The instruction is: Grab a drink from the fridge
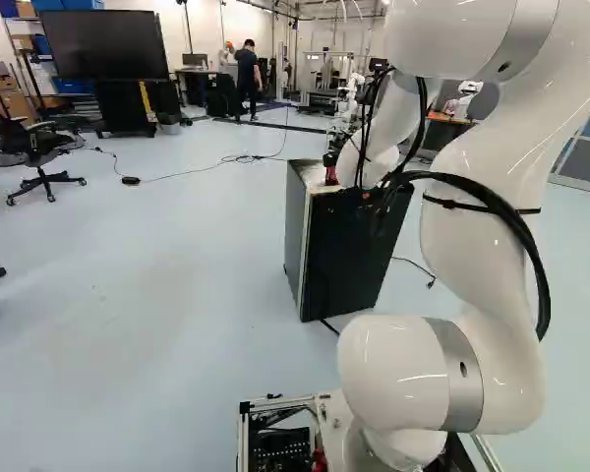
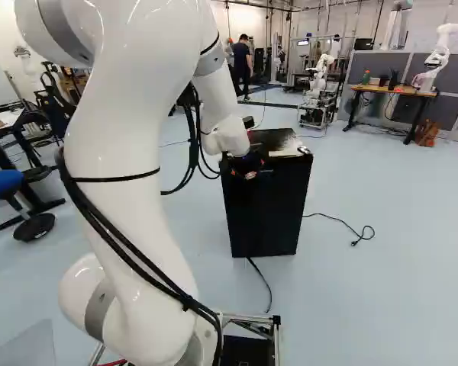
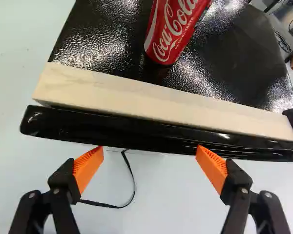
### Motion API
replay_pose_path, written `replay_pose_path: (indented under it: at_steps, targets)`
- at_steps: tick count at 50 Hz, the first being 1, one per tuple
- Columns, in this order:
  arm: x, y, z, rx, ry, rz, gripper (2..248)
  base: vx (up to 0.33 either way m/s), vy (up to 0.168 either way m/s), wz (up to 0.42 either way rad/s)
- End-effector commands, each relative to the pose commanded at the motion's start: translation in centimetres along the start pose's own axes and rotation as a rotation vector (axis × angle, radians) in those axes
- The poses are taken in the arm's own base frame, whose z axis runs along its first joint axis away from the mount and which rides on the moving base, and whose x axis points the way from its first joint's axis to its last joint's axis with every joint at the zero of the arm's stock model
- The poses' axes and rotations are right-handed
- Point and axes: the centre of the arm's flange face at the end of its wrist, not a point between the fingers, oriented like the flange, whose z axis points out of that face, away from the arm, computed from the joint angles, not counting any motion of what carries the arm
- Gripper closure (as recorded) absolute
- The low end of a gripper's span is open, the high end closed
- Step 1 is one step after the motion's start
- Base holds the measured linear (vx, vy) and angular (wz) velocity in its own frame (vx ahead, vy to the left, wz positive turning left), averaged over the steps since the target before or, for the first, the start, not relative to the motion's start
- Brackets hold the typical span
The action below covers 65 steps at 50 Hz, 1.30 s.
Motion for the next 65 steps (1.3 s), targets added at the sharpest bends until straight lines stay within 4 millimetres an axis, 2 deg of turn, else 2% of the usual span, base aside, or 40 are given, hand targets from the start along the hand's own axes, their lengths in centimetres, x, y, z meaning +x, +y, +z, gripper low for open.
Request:
replay_pose_path:
  at_steps: [9, 30, 48, 65]
  targets:
    - [-0.5, -0.3, -0.5, 0.002, -0.004, 0.001, 3, 0.0, 0.0, 0.0]
    - [-2.9, -2.0, -3.2, 0.013, -0.015, -0.001, 3, 0.0, 0.0, 0.0]
    - [-4.3, -3.6, -5.6, 0.022, 0.065, -0.003, 3, 0.0, 0.0, 0.0]
    - [-3.8, -4.1, -6.5, 0.024, 0.207, -0.001, 3, 0.0, 0.0, 0.0]
